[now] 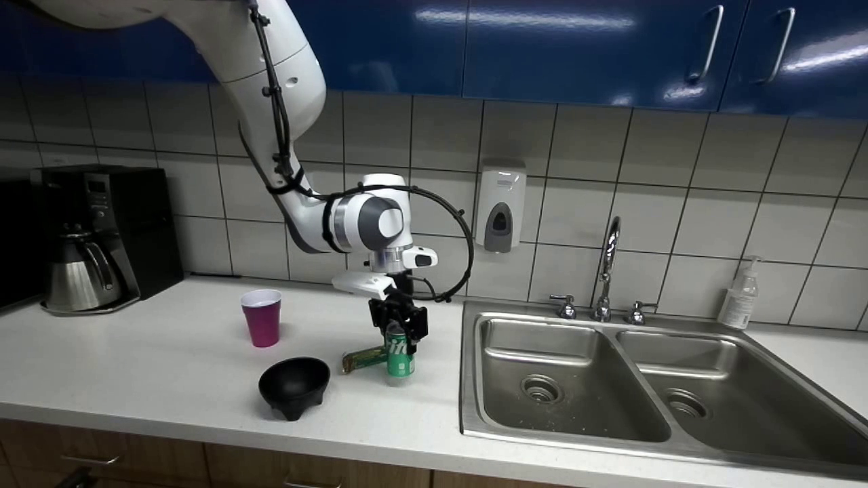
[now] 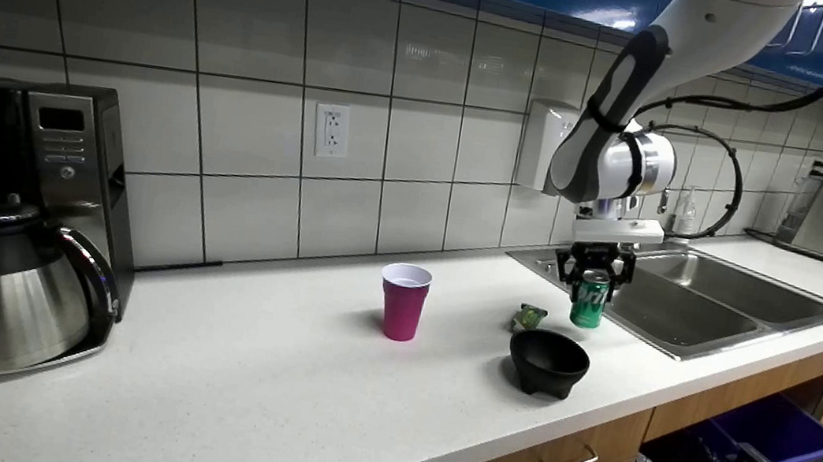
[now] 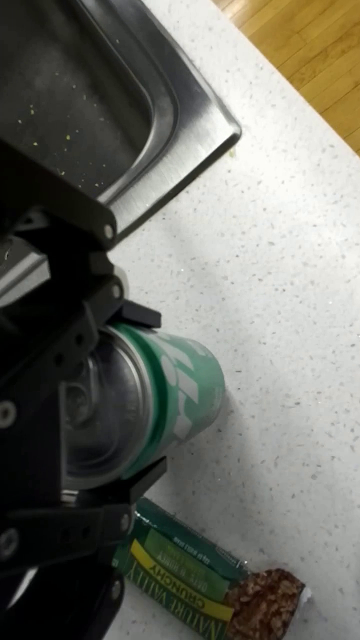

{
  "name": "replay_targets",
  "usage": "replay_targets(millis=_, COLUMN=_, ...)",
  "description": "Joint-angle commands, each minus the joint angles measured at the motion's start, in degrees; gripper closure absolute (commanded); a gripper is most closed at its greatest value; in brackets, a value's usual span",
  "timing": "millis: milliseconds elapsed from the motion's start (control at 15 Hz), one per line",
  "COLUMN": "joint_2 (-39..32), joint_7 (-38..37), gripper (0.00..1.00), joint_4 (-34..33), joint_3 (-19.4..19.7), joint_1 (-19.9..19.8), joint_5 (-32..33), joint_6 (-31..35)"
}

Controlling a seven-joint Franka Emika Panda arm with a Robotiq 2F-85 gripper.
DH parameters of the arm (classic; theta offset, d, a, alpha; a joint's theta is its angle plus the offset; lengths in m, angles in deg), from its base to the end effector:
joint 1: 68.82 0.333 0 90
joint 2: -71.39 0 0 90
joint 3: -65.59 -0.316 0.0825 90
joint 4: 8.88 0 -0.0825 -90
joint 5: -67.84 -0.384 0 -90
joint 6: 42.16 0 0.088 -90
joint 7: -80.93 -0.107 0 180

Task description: Put the can inside the black bowl

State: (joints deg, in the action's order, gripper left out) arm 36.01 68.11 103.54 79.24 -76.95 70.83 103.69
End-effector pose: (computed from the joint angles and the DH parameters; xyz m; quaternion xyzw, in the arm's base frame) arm 0.5693 -0.2240 0.1617 0.9631 -0.2557 -0.0164 0.0820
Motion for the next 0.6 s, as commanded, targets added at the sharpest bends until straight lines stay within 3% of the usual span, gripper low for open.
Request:
replay_targets(millis=0, joint_2=6.65, joint_7=0.78, gripper=0.59, joint_4=4.15, joint_3=-0.11, joint_1=0.24, joint_5=-0.47, joint_6=0.14)
replay_targets(millis=533, joint_2=15.47, joint_7=1.48, gripper=0.59, joint_4=10.89, joint_3=-1.22, joint_1=1.83, joint_5=0.30, joint_6=0.76)
